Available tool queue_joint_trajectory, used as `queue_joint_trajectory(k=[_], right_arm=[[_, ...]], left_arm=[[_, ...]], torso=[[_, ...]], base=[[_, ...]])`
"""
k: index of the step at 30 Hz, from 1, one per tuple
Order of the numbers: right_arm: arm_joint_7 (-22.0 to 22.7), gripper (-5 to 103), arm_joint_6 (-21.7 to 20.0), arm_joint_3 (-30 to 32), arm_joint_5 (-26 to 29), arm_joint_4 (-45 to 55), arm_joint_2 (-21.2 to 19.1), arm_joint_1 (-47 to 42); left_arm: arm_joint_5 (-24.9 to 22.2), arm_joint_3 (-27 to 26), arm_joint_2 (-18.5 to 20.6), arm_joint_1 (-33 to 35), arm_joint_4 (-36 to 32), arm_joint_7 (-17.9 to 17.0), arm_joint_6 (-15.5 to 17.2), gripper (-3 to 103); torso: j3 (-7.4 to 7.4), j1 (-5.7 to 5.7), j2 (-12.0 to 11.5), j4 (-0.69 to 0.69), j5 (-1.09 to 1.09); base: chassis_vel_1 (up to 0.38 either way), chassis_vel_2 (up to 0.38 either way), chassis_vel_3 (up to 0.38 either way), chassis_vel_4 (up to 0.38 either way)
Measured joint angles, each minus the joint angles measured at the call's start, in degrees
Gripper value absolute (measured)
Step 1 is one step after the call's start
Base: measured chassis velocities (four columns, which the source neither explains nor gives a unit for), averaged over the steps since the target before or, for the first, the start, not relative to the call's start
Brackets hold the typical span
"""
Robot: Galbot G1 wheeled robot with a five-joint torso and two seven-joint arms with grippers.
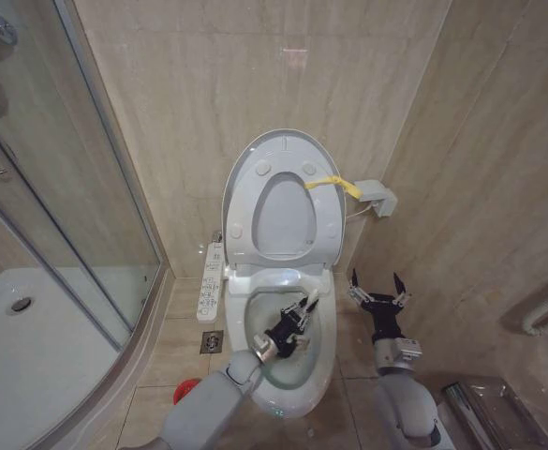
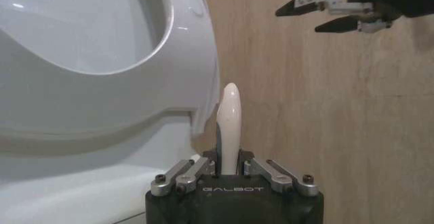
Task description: Open the toilet lid, clean the toilet bowl with a toilet brush, close the toilet lid, and flush.
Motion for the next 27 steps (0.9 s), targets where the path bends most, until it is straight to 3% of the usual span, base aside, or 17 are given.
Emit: queue_joint_trajectory(k=[10, 15, 21, 27], right_arm=[[0.00, 100, 0.00, 0.00, 0.00, 0.00, 0.00, 0.00], [0.00, 100, 0.00, 0.00, 0.00, 0.00, 0.00, 0.00], [0.02, 100, 0.00, 0.00, 0.00, 0.00, 0.00, 0.00], [0.00, 100, 0.00, 0.00, 0.00, 0.00, 0.00, 0.00]], left_arm=[[-0.29, -0.14, -1.44, 0.05, -3.29, -0.44, 0.36, 18], [-0.21, -0.37, -2.79, 0.01, 1.99, -0.10, -1.29, 18], [0.34, -1.46, -1.90, -0.88, 3.35, -0.06, -1.43, 18], [-1.37, -1.48, -1.84, -0.96, -1.39, -0.60, -0.94, 18]], torso=[[0.00, 0.00, 0.00, -0.02, 0.00], [0.00, 0.00, 0.00, -0.01, 0.00], [0.00, 0.00, 0.00, 0.00, 0.01], [0.01, 0.01, -0.01, -0.02, 0.00]], base=[[0.000, 0.000, 0.000, 0.000], [0.000, 0.000, 0.000, 0.000], [0.000, 0.000, 0.000, 0.000], [0.000, 0.000, 0.000, 0.000]])
